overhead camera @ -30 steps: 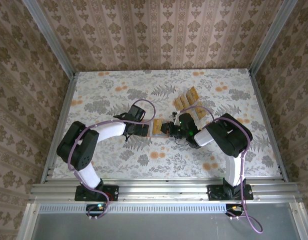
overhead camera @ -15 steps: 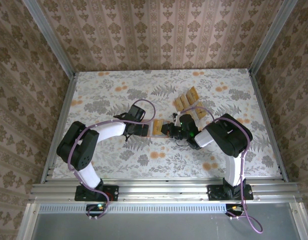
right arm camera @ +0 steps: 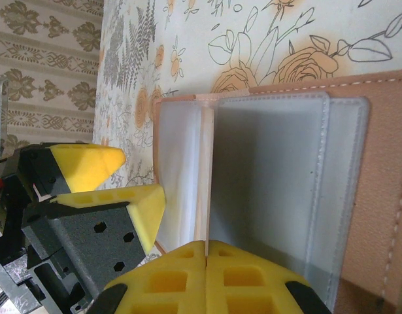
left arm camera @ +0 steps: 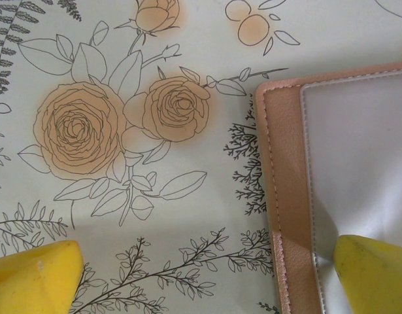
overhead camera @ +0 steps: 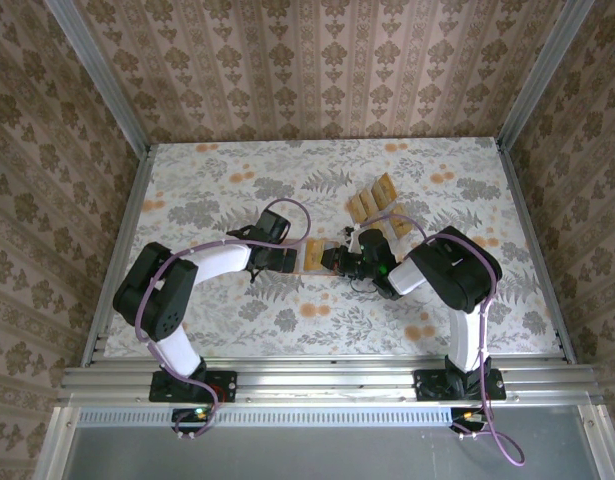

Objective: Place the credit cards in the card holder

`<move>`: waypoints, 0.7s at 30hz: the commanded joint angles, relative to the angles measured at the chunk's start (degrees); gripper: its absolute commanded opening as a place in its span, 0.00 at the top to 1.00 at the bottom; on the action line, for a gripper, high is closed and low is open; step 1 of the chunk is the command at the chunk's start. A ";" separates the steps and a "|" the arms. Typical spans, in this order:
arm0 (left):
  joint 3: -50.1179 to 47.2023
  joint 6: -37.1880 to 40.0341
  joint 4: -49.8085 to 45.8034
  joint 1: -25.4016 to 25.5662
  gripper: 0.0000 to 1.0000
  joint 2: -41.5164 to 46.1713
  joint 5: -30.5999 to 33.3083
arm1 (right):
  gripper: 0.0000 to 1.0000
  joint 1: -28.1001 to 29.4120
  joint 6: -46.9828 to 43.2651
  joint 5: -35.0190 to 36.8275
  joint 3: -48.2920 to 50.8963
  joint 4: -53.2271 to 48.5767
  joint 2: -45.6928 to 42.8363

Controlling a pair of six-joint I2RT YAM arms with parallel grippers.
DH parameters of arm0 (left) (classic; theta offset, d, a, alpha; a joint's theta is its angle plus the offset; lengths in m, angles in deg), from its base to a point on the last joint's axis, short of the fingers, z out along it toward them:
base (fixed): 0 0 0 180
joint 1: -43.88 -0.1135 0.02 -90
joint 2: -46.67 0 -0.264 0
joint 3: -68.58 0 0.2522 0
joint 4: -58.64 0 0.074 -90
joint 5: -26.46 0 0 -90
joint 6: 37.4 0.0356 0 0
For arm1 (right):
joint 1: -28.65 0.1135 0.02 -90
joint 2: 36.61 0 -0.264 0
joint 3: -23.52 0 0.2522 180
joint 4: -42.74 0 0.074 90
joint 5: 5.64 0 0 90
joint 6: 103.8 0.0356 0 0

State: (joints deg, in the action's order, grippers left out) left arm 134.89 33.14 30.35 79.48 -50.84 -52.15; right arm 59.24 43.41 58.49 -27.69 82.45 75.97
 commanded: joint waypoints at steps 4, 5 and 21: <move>-1.14 -0.40 -1.56 0.35 0.00 -0.57 0.33 | 1.00 -0.09 0.05 -0.83 -0.69 -1.49 2.29; -1.17 -0.35 -1.55 0.35 0.00 -0.62 0.31 | 1.00 -0.09 0.09 -0.85 -0.69 -1.37 2.30; 0.97 0.79 -5.73 0.17 0.00 -0.93 3.96 | 1.00 -2.45 -2.01 1.26 0.88 -5.38 -1.26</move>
State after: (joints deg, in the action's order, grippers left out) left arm 135.37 33.18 29.15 79.54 -50.84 -50.83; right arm 57.93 43.22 58.17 -27.78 81.86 75.83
